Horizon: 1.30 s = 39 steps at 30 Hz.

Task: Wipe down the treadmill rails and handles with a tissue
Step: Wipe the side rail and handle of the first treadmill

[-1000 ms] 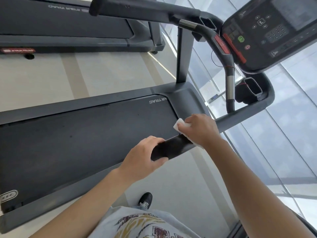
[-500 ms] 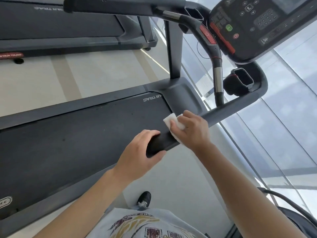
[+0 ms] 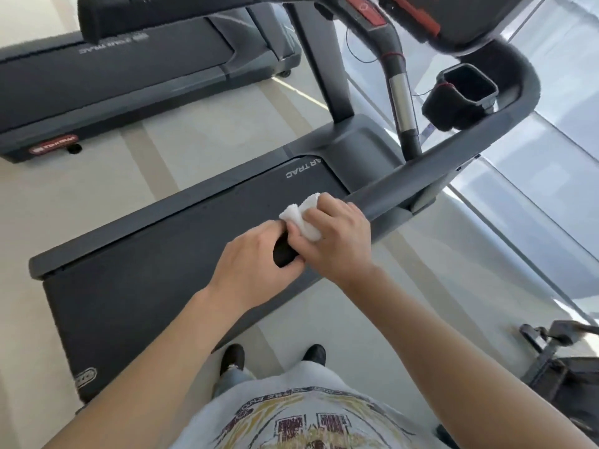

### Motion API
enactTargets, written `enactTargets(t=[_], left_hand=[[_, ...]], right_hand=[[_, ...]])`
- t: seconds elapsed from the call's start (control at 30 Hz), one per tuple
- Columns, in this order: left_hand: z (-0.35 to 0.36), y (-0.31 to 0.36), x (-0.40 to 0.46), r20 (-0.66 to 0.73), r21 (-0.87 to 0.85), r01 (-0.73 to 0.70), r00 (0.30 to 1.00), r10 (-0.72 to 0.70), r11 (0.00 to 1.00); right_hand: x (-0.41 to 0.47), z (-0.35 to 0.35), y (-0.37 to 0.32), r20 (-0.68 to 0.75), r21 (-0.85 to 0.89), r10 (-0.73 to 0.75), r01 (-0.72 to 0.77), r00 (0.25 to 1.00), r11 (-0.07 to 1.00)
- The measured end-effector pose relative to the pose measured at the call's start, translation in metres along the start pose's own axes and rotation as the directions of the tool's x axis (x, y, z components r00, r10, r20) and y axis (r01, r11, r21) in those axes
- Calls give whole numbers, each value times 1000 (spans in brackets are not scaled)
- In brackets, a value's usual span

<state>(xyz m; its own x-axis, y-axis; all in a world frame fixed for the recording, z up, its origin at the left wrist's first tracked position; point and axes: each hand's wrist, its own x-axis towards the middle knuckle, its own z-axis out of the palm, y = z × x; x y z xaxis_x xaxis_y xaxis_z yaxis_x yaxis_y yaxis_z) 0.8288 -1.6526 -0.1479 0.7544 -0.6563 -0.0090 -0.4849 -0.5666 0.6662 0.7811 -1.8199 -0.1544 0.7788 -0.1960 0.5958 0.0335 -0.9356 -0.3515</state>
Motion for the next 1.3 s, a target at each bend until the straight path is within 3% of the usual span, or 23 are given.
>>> enactTargets(t=[0.13, 0.27, 0.37, 0.47, 0.63, 0.77, 0.9, 1.0, 1.07, 1.2, 1.3], left_hand=[[0, -1, 0, 7, -16, -29, 1000, 29, 999], [1, 1, -1, -16, -3, -36, 999, 36, 999], [0, 5, -1, -11, -9, -15, 1000, 15, 1000], [1, 7, -1, -10, -14, 2, 1000, -2, 1000], [0, 10, -2, 11, -2, 36, 999, -36, 999], [0, 10, -1, 6, -26, 6, 1000, -6, 1000], [1, 7, -2, -7, -58, -4, 1000, 4, 998], [0, 6, -3, -1, -72, -4, 1000, 3, 997], [0, 6, -3, -12, -74, -3, 1000, 3, 997], [1, 3, -2, -14, -90, -4, 1000, 2, 996], [2, 1, -2, -43, -104, -21, 999, 17, 994]], right_hand=[[16, -13, 48, 26, 17, -185, 184, 982, 983], [36, -37, 133, -84, -110, 13, -22, 996, 994], [44, -42, 158, -118, -102, 140, -152, 983, 983], [33, -35, 129, -161, -100, 189, -206, 969, 973], [-6, 2, 19, -138, 77, -19, 29, 990, 997], [-6, 2, 23, -118, 104, -136, 148, 984, 983], [21, -25, 99, -163, 16, -5, 8, 987, 1000], [47, -51, 162, -115, -142, 299, -314, 947, 939], [62, -60, 177, -45, -206, 426, -426, 904, 881], [61, -57, 141, 69, -266, 403, -373, 912, 889], [38, -32, 68, 47, -167, 221, -210, 974, 963]])
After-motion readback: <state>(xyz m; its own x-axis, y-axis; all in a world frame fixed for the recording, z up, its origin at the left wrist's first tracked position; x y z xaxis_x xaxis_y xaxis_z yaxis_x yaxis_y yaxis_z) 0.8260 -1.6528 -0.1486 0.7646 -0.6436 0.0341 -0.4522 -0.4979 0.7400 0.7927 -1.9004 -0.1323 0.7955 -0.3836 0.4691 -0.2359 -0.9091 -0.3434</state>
